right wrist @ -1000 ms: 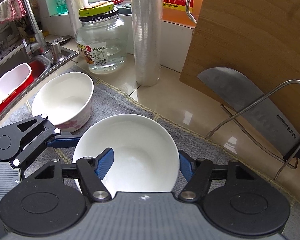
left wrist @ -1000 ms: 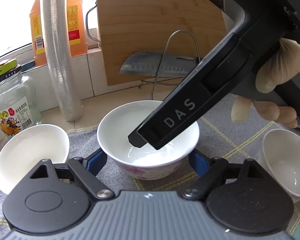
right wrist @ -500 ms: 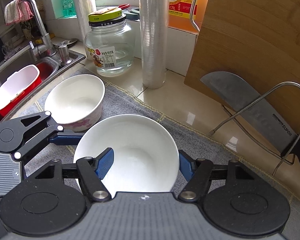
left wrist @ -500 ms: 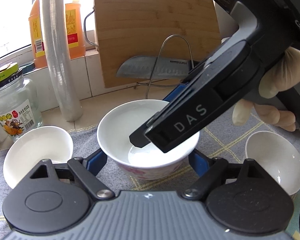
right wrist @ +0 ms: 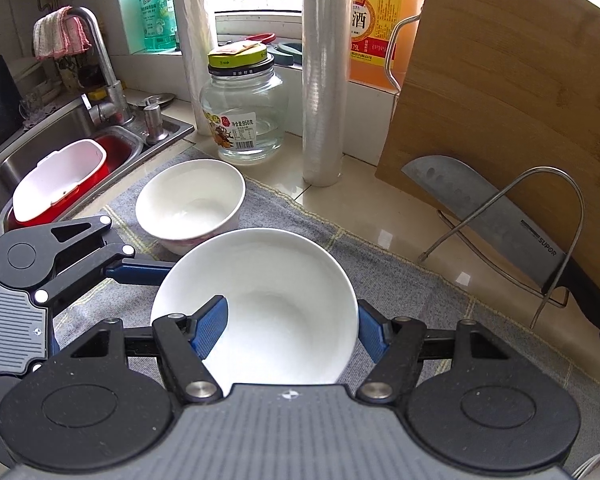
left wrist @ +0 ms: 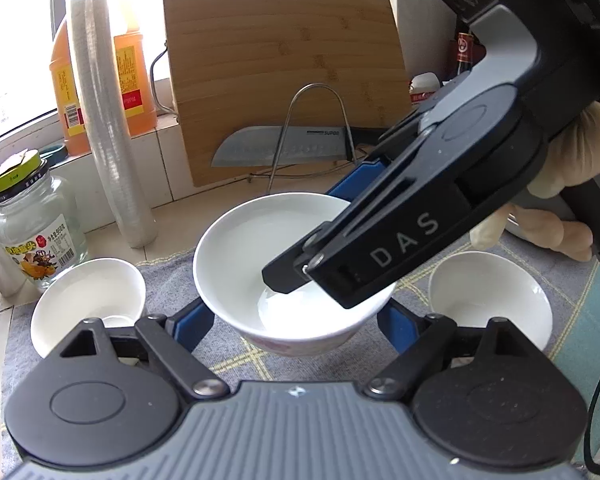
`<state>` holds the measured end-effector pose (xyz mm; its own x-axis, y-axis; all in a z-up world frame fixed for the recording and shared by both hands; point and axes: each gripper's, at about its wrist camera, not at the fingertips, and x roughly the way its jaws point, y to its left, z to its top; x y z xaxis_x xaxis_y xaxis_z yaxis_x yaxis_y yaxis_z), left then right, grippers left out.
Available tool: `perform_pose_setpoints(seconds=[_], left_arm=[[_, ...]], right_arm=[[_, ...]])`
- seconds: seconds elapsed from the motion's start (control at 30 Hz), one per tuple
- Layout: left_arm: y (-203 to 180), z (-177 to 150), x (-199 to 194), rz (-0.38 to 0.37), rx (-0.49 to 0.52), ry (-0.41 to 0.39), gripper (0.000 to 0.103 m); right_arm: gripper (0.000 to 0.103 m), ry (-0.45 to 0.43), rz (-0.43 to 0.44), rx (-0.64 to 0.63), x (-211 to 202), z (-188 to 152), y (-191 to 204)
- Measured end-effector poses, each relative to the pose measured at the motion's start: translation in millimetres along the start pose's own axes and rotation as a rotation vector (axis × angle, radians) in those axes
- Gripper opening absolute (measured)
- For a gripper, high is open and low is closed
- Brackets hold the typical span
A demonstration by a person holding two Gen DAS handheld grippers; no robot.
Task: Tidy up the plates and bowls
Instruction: 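Carry the held bowl over the other pink-flowered bowl with the right gripper, then lower the held bowl into the other pink-flowered bowl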
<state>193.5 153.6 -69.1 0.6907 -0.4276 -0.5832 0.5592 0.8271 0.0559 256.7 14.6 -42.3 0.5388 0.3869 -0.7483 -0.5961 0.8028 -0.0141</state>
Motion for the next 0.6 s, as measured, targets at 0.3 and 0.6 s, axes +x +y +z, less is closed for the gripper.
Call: perform_pose_setpoints(seconds=[0.3, 0.6], left_arm=[[-29, -2, -22, -0.052, 0.055, 0.007, 0.088], [-63, 2, -27, -0.123, 0.098, -0.017, 0.088]], right_arm=[[0.074, -0.018, -0.032, 0.029, -35, -28, 8], [0.074, -0.03, -0.099, 0.096, -67, -58, -1]])
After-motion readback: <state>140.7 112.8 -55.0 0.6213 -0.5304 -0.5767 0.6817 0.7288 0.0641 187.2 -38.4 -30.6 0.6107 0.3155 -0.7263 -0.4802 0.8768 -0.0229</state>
